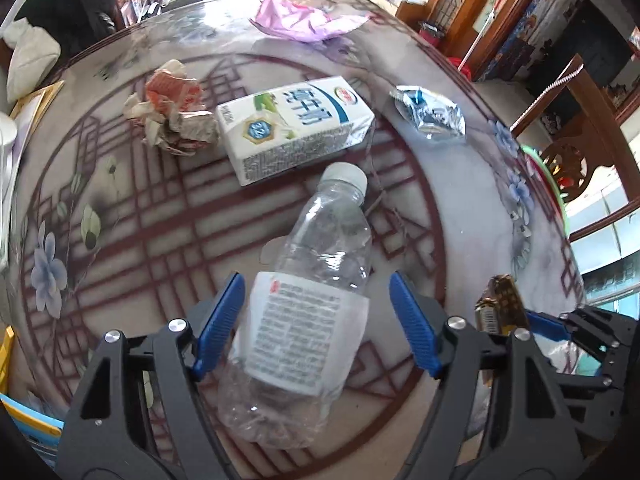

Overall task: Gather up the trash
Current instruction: 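Grasp the clear plastic water bottle with the left tool while the right tool holds the cigarette box, then carry the cigarette box and water bottle toward the red bin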

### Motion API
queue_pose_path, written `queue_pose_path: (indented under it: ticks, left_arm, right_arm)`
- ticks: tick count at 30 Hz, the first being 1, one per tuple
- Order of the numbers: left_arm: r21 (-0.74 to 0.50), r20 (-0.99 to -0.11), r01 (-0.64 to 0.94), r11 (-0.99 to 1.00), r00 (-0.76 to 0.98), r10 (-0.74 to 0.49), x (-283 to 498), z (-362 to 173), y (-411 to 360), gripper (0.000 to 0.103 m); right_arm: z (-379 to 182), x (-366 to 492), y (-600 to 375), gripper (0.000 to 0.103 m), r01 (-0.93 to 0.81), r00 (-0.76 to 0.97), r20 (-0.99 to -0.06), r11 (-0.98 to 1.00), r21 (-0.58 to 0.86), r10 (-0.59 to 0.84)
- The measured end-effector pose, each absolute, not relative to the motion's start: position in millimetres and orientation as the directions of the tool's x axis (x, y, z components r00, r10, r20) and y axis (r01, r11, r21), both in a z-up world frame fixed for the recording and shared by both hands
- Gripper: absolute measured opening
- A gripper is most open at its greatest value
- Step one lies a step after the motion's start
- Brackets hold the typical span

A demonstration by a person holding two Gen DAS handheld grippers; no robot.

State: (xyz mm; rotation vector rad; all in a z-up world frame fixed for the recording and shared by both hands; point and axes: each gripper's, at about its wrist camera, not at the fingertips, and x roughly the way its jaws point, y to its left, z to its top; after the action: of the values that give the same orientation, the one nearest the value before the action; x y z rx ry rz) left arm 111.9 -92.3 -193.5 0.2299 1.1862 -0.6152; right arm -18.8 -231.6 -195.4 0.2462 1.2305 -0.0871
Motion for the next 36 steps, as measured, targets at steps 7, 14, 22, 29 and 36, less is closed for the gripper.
queue_pose_path:
  ticks: [7,14,22,29,36]
  left_arm:
    - [-0.157,-0.917,0.524,0.837,0.237,-0.321,104.5,-196.7,-87.5,0.054]
    - [-0.142,-0.85,0.4,0.906,0.42,-0.319,84.4,-151.2,-70.0,0.048]
    - [-0.155,-0.783,0.373,0.915,0.518,-0.344,61.4,-114.2,-66.4,0.047]
    - [-0.149,-0.774,0.365,0.919,0.536,-0.338,52.5,-106.6,-66.2,0.047]
    - [-0.141,-0.766,0.371,0.918,0.546,-0.338,45.2,-101.7,-71.3,0.047]
  right_arm:
    - [-172.7,-27.4,-235.2,0.034,0.212,0.411,-0.911,0.968,0.133,0.035]
    - [-147.6,-34.2,-237.0,0.034,0.214,0.505,-0.863,0.97,0.119,-0.006]
    - [-137.0,-38.7,-237.4,0.034,0.198,0.531,-0.847,0.973,0.119,-0.004]
    - [-130.8,-43.9,-237.8,0.034,0.195,0.552,-0.834,0.974,0.118,-0.01]
    - [-124.7,-47.9,-243.9,0.034,0.203,0.571,-0.821,0.973,0.113,-0.023]
